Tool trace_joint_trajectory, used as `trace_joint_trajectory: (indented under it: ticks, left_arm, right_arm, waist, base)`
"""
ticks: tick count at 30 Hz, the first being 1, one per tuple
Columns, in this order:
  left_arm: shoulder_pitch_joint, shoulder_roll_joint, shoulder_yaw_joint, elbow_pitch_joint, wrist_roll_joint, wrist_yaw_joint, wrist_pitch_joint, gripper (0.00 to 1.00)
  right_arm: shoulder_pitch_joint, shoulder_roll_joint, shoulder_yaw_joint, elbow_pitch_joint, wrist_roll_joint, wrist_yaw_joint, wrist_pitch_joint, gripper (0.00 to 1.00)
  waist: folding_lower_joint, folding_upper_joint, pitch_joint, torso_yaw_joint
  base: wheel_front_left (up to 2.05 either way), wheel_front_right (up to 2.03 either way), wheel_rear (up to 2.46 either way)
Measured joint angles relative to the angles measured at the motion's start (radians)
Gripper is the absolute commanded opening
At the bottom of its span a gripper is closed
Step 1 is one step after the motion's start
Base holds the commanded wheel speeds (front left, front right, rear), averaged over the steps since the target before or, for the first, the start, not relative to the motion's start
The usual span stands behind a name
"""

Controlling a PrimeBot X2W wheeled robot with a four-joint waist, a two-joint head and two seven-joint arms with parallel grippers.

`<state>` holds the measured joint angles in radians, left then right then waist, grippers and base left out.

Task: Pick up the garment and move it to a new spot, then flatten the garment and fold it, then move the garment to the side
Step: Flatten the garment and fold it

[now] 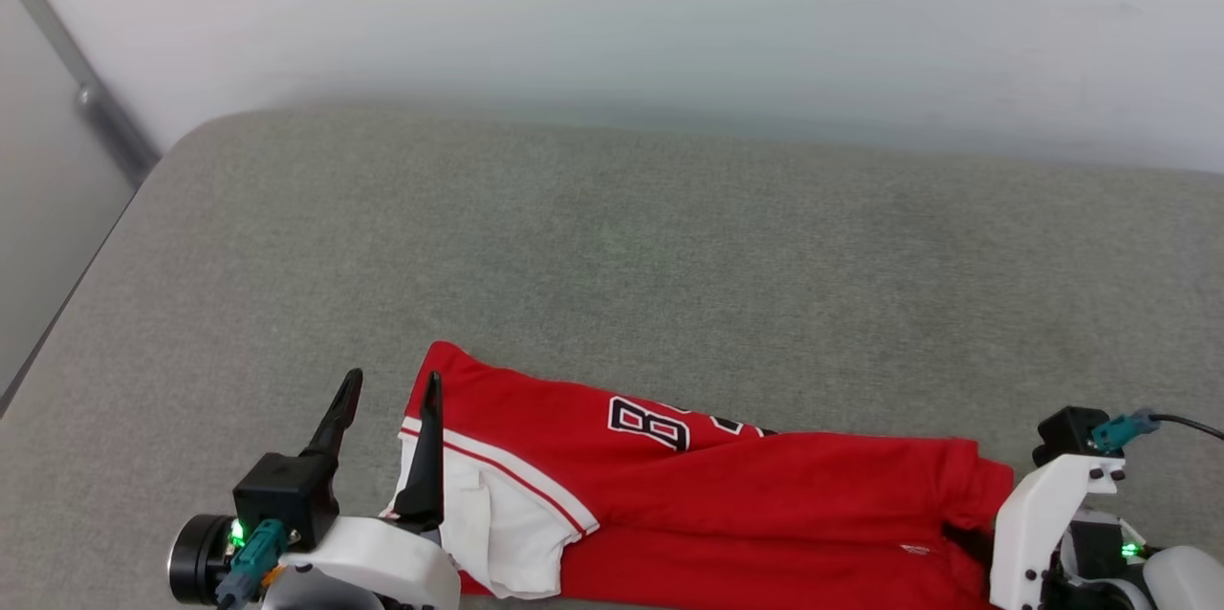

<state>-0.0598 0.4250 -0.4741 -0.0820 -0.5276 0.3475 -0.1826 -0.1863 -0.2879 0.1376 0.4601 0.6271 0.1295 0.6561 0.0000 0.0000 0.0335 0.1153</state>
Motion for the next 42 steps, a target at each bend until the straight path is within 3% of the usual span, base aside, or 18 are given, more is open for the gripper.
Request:
trace_joint_trajectory:
  ticks: [7,17,20,26,30,34,42]
  left_arm:
    - [0.023,0.003,-0.003,0.001,-0.004,0.014,0.005,1.00]
    - [0.035,0.001,-0.007,0.002,-0.005,0.018,-0.002,1.00]
    - [0.035,0.001,-0.008,0.003,-0.006,0.018,-0.002,1.00]
    - [0.035,0.002,-0.016,0.006,-0.006,0.016,0.000,1.00]
    - [0.029,0.001,-0.028,0.007,-0.006,0.012,0.009,1.00]
    - [0.012,0.000,-0.042,0.009,-0.004,0.003,0.018,1.00]
    - [-0.026,-0.012,-0.070,0.021,-0.001,-0.022,0.033,1.00]
  right_arm:
    - [-0.027,-0.055,-0.058,0.024,-0.013,0.002,-0.022,0.00]
    - [-0.028,-0.104,-0.355,0.078,-0.063,0.001,-0.013,0.00]
    - [-0.024,-0.050,-0.414,0.058,-0.030,0.001,0.041,0.00]
    - [-0.030,0.154,-0.464,-0.031,0.196,0.001,0.262,0.00]
    - [-0.030,0.216,-0.449,-0.072,0.298,0.001,0.352,0.00]
    - [-0.030,0.233,-0.370,-0.068,0.368,0.001,0.362,0.00]
    - [-0.074,0.236,0.001,0.015,0.600,0.001,0.156,0.00]
  waist:
    - [0.0000,0.0000,-0.035,-0.046]
    - [0.0000,0.0000,-0.051,-0.103]
    - [0.0000,0.0000,-0.053,-0.112]
    - [0.0000,0.0000,-0.055,-0.114]
    - [0.0000,0.0000,-0.053,-0.103]
    - [0.0000,0.0000,-0.048,-0.083]
    - [0.0000,0.0000,-0.031,-0.031]
  base:
    - [0.00,0.00,0.00]
    - [0.00,0.00,0.00]
    - [0.00,0.00,0.00]
    - [0.00,0.00,0.00]
    - [0.00,0.00,0.00]
    - [0.00,0.00,0.00]
    - [0.00,0.00,0.00]
